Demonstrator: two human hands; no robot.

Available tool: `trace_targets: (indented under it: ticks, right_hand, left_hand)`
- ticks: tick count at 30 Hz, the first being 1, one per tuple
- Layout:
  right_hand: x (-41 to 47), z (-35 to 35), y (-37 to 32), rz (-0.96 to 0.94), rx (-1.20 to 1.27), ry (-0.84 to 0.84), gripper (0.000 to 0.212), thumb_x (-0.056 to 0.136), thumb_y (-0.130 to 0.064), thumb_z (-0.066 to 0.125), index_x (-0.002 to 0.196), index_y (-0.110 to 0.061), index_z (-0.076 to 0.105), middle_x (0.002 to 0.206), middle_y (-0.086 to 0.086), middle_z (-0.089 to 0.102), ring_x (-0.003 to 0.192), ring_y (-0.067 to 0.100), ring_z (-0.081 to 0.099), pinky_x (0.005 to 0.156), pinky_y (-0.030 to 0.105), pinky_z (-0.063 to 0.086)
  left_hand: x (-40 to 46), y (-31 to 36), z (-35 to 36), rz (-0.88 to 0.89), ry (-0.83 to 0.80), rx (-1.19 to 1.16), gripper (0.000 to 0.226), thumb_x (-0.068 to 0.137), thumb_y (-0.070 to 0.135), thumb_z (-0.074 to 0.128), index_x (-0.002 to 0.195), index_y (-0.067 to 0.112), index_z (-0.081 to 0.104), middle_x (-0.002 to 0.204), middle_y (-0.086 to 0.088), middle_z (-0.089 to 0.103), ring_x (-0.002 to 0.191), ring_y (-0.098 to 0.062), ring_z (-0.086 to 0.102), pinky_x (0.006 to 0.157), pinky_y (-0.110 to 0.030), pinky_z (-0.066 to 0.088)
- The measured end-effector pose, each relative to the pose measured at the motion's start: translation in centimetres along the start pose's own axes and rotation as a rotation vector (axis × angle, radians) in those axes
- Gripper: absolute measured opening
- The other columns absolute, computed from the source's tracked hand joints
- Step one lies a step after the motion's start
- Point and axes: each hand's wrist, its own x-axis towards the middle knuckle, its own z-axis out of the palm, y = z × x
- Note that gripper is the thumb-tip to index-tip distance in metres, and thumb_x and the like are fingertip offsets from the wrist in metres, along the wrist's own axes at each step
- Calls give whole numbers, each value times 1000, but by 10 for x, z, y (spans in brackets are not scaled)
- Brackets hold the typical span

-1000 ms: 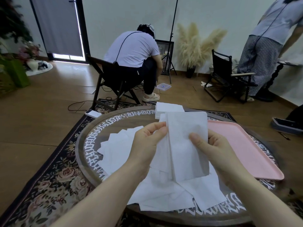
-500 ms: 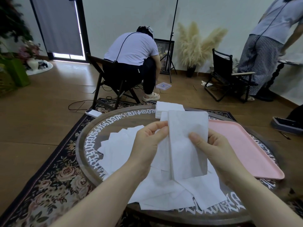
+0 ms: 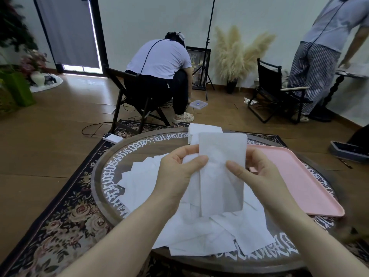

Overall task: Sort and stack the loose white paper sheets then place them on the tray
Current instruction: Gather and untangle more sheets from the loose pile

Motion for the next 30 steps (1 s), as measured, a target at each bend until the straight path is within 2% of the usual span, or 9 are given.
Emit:
trace_targets:
  ticks: [2, 5, 8, 12, 16, 19, 23, 27, 30]
  right_hand:
    - [3, -4, -1, 1, -11, -17, 59, 67, -38, 76, 122, -32, 57, 114, -16, 70, 102, 1, 66, 82, 22, 53]
    - [2, -6, -1, 73, 152, -169, 69, 72, -27, 74, 136, -30, 48, 115, 2, 73, 106, 19, 70, 85, 33, 56]
    - [-2, -2, 2, 28, 176, -172, 62, 81, -9, 69, 137, -26, 49, 110, 8, 74, 99, 25, 72, 73, 30, 59]
    - [-4, 0, 5, -28, 159, -113, 61, 87, 2, 64, 136, -32, 49, 105, 8, 75, 92, 23, 74, 69, 27, 59]
    - [-4, -3, 5, -71, 154, -114, 47, 86, 1, 64, 128, -19, 57, 103, 12, 74, 91, 24, 72, 71, 28, 58]
    - [-5, -5, 5, -98, 151, -117, 33, 81, -6, 68, 114, -8, 65, 97, 7, 76, 84, 16, 72, 67, 21, 55]
    - [-5, -7, 7, -111, 113, -85, 20, 75, -15, 69, 93, -10, 75, 89, -2, 77, 80, 9, 70, 68, 17, 53]
    - [-6, -11, 8, -122, 29, -49, 18, 85, -4, 66, 94, -16, 75, 92, -11, 77, 83, 3, 71, 67, 13, 51]
    - [-6, -13, 9, -154, -77, -93, 20, 88, -4, 64, 88, -20, 77, 88, -13, 77, 81, -1, 70, 66, 10, 50]
  left_hand:
    - [1, 3, -2, -15, -1, -55, 21, 82, 0, 70, 94, 16, 73, 89, -8, 77, 73, -19, 74, 60, -26, 57]
    - [2, 3, -3, -57, 14, -105, 22, 82, 1, 70, 100, 13, 72, 90, -10, 77, 72, -20, 74, 58, -27, 57]
    - [1, 0, -3, -51, 17, -30, 22, 82, 1, 71, 98, 17, 71, 91, -7, 77, 74, -20, 73, 61, -29, 58]
    - [-3, -2, -1, 56, -42, 170, 24, 76, 3, 77, 88, 24, 75, 94, -2, 77, 84, -20, 73, 75, -32, 59]
    - [-6, 0, 1, 126, -71, 221, 38, 82, -8, 69, 67, 27, 77, 76, 9, 74, 72, -4, 66, 68, -14, 52]
    - [-7, 2, 2, 143, -91, 249, 41, 82, -8, 69, 65, 28, 78, 73, 11, 73, 70, 1, 65, 65, -10, 48]
    - [-9, 3, 3, 146, -131, 257, 39, 85, -5, 64, 74, 28, 79, 82, 8, 76, 77, -4, 68, 70, -14, 50]
    - [-6, 4, 1, 103, -70, 145, 28, 94, 9, 58, 99, 27, 79, 108, 6, 75, 109, -13, 67, 96, -28, 49]
    - [-5, 2, 0, 143, -16, 164, 25, 96, 10, 57, 109, 26, 73, 114, 13, 72, 113, -5, 63, 98, -21, 46]
